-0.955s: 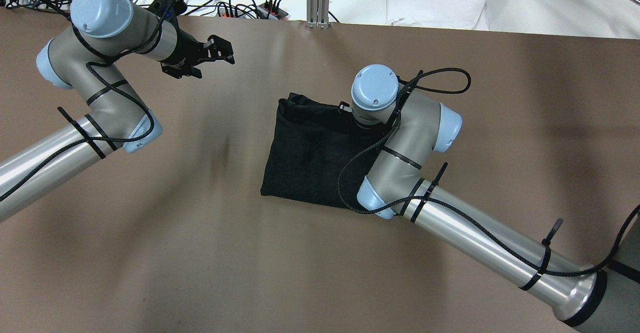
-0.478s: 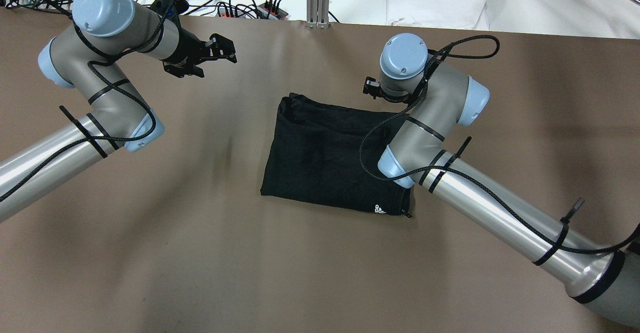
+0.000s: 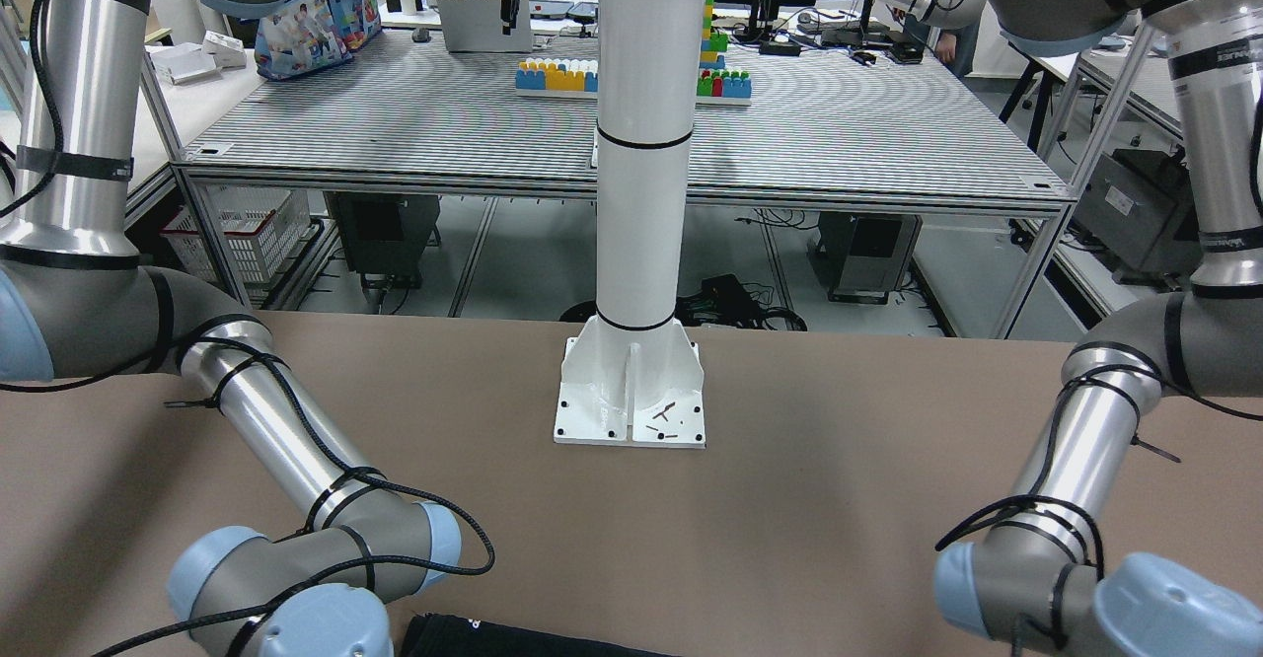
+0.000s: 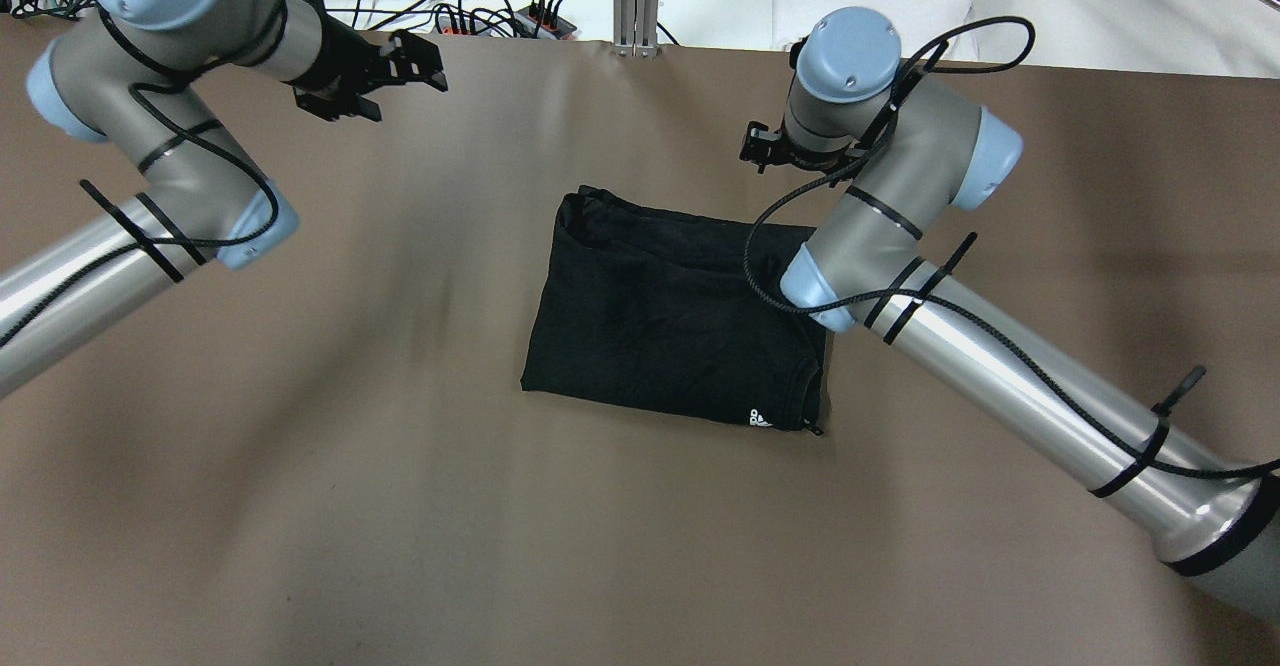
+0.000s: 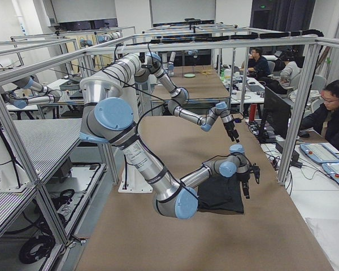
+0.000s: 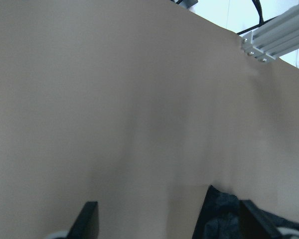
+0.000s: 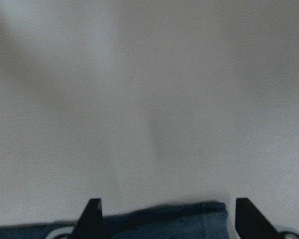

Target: Fold clothes

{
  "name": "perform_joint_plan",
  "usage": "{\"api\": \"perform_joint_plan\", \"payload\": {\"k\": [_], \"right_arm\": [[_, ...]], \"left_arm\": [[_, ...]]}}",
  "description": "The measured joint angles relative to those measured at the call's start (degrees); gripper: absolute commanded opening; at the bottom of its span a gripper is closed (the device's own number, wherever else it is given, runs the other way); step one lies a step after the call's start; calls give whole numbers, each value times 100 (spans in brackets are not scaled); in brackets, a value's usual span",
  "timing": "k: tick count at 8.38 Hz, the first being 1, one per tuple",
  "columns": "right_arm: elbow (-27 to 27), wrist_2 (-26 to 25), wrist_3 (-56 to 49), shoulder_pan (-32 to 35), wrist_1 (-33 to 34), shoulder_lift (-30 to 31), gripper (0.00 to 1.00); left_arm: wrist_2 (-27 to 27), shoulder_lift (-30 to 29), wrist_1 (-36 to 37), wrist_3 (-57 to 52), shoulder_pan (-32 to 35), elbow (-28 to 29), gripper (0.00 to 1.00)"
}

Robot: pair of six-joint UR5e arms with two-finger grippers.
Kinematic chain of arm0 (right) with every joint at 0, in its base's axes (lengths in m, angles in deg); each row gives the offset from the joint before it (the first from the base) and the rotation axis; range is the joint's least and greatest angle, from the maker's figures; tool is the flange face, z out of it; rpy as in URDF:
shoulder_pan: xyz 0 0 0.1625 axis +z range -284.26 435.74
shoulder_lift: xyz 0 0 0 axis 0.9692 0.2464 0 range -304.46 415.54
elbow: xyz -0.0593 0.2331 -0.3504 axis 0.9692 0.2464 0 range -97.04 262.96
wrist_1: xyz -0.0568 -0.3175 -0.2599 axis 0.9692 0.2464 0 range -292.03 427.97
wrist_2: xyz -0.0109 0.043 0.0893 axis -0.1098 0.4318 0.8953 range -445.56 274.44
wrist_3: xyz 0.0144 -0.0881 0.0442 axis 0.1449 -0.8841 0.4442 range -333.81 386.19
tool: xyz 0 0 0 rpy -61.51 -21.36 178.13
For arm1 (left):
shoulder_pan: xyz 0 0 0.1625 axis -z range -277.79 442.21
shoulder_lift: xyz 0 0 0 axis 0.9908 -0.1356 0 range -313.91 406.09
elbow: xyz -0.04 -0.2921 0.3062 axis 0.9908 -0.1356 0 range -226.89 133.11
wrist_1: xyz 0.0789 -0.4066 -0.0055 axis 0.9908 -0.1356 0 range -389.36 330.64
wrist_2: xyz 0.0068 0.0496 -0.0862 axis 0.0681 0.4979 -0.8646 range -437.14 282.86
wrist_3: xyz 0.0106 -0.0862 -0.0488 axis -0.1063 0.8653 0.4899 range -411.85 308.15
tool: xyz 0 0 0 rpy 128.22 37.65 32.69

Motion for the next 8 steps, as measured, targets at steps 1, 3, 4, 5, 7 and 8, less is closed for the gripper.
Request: {"api": "perform_joint_plan", "payload": {"k": [1,3,4,5,7,8], "right_arm": [[-86,520,-509,286,134,25,94],[-554,1064,-1983,867,772,330,94],[-895,1152,-2762,1180,993,699,94],[-1217,1183,-3485,1482,1083,1167,94],[-1676,1140,-4753,2098,1065,2151,94],[-1762,1126,-5509,2455,1005,2561,94]], "left_arm": [[-137,202,6,-540,364,-68,100],[-164,842,43,-2019,965,-190,100],[-56,1141,104,-2638,1231,-215,100],[118,1353,230,-3089,1411,-233,100],[458,1743,587,-4138,1804,-414,100],[785,2114,737,-4657,1902,-701,100]]}}
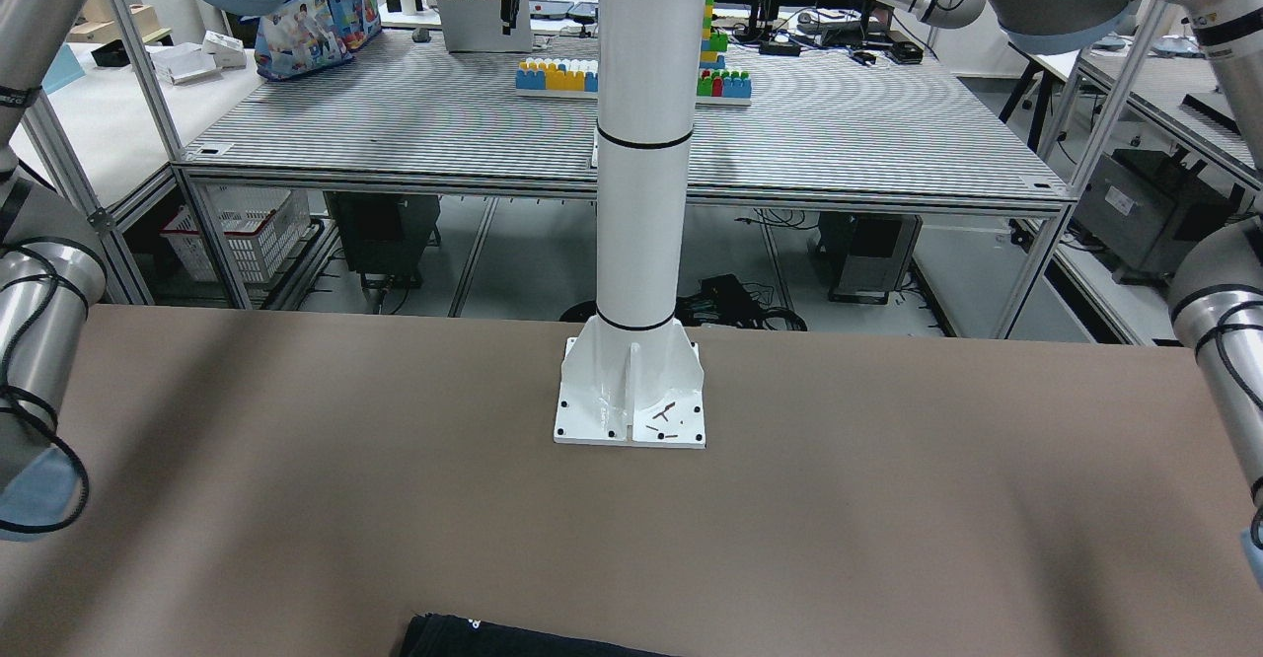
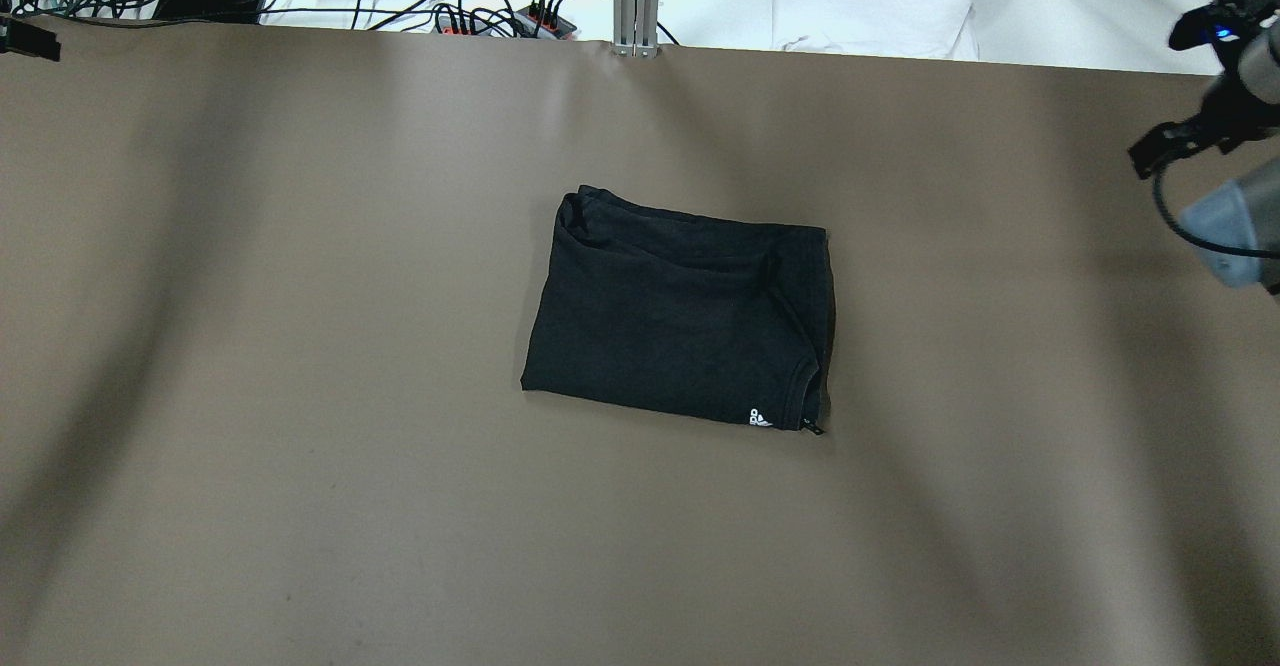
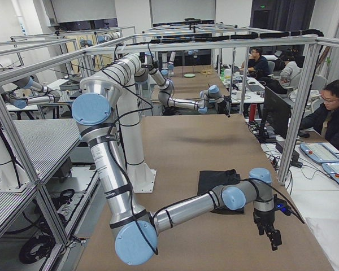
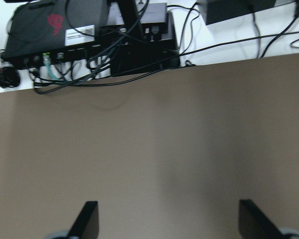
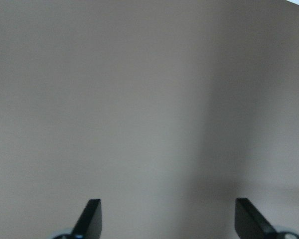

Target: Fold clothes

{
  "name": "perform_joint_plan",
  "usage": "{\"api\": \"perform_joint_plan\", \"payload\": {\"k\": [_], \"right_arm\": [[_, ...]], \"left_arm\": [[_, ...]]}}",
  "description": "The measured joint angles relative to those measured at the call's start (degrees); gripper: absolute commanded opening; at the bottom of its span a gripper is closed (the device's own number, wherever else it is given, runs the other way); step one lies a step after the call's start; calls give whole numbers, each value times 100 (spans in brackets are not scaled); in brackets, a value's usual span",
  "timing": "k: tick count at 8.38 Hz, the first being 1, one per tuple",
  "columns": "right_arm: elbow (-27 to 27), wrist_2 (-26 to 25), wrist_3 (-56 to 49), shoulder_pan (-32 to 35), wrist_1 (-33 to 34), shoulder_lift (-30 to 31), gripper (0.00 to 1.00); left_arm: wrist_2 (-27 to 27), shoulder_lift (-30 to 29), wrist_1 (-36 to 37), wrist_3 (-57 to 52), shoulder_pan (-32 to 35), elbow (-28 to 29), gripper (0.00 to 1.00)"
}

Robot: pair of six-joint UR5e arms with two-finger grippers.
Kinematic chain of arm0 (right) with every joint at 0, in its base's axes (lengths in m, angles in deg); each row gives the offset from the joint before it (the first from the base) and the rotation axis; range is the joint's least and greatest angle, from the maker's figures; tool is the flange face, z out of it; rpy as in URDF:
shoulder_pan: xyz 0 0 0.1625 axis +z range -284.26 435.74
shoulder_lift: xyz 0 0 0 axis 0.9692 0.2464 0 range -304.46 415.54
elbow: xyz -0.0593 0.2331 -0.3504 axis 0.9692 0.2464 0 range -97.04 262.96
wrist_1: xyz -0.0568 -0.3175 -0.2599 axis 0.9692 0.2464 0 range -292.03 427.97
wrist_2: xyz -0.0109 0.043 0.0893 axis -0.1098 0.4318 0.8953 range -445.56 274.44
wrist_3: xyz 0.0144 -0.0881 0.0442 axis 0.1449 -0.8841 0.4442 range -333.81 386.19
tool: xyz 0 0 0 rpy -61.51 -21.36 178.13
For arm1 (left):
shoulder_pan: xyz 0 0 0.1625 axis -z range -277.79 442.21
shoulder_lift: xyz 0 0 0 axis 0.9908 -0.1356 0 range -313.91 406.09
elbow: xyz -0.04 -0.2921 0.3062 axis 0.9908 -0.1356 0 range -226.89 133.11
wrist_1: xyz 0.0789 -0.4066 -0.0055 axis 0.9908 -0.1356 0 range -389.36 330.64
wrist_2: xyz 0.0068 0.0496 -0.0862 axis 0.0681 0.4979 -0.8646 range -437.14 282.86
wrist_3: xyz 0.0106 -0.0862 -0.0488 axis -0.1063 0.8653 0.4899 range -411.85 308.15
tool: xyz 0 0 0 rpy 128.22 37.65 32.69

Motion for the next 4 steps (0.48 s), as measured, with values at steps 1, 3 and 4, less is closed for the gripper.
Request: {"api": "perform_joint_plan", "payload": {"k": [1,3,4], "right_arm": [[-32,-14,-729,320,-69,354,94],[-48,-104,-1495,705,-397,1009,94],[-34,-231,-1597,765,-761,1311,94]], "left_arm": [[378,384,174,-401,44,-339,100],[920,918,430,-970,150,-758,100],[1058,1091,473,-1160,247,-831,100]]}}
